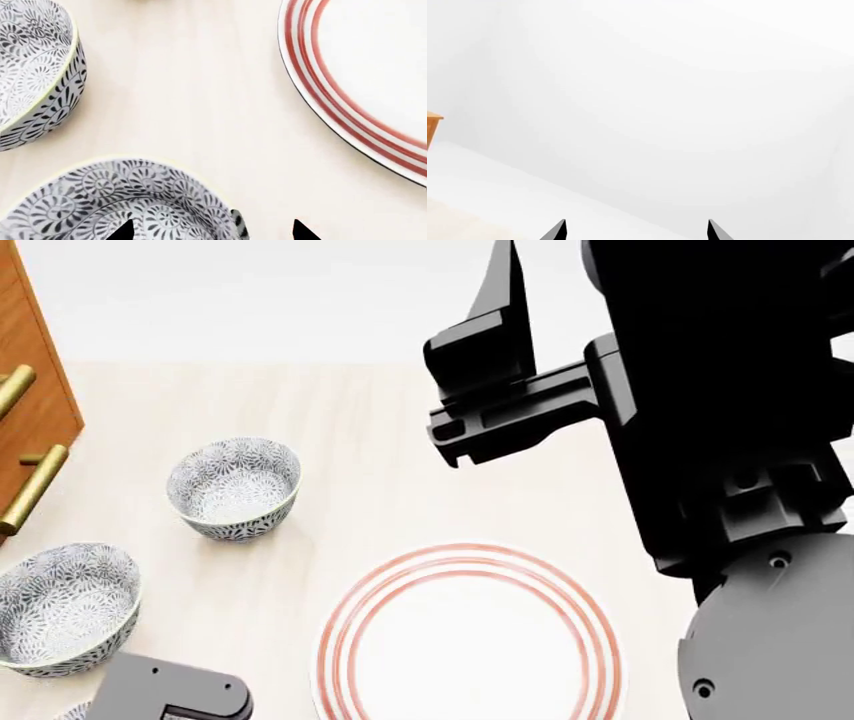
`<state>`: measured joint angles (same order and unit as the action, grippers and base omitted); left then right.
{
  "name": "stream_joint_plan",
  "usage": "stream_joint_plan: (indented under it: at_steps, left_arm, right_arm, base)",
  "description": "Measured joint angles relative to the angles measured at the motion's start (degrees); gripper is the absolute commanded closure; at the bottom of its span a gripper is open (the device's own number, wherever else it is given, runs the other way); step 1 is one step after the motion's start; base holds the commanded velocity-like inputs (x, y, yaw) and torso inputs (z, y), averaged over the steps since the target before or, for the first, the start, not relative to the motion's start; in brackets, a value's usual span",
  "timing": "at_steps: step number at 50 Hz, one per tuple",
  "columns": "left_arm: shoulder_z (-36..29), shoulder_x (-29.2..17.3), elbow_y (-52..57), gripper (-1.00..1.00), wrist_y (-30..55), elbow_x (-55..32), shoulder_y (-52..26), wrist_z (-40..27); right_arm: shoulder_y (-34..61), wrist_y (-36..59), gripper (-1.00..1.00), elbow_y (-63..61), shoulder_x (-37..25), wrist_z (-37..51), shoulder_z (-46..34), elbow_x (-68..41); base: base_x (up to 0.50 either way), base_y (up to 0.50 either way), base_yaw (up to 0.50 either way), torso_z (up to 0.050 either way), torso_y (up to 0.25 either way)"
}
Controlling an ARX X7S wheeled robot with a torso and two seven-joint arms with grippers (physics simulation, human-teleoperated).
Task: Put the bowl at the front on the plate.
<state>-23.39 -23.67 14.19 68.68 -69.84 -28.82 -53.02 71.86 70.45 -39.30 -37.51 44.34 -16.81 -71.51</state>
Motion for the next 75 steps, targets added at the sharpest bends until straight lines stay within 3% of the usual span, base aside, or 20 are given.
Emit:
stream_joint_plan:
  at_steps: [26, 27, 47, 63, 75]
  left_arm:
    - [-1.3, -0.1, -0.9, -1.00, -1.2, 0.1, 1.1, 0.4]
    - [-1.3, -0.1, -0.9, 1.00, -1.2, 0.1, 1.2, 0.5]
    - [-2.0, -1.6, 1.3, 1.00, -0.9, 5.0, 1.6, 6.4]
    - [-2.3, -3.5, 3.0, 1.00, -9.2, 9.6, 2.6, 11.9]
    - [-2.4, -4.4, 5.8, 1.00, -12.6, 9.4, 1.8, 10.9]
  right_arm:
    - [-0.5, -0.8, -1.00, -0.4, -0.8, 0.2, -0.4, -0.2]
    - [-0.5, -0.9, -1.00, -0.4, -0.8, 0.2, -0.4, -0.1]
    - [-0.7, -1.5, -1.00, -0.4, -1.1, 0.2, -0.9, 0.0]
    - [-0.8, -2.0, -1.00, -0.6, -1.5, 0.3, -1.3, -0.1]
    - [-0.7, -2.4, -1.00, -0.6, -1.6, 0.2, -1.5, 0.0]
  base:
    - [0.00, 0.00, 0.00, 0.000, 0.000]
    - [0.00, 0.00, 0.00, 0.000, 0.000]
    - [0.01, 0.00, 0.00, -0.003, 0.000]
    - [0.00, 0.00, 0.00, -0.001, 0.000]
    - [0.00, 0.00, 0.00, 0.000, 0.000]
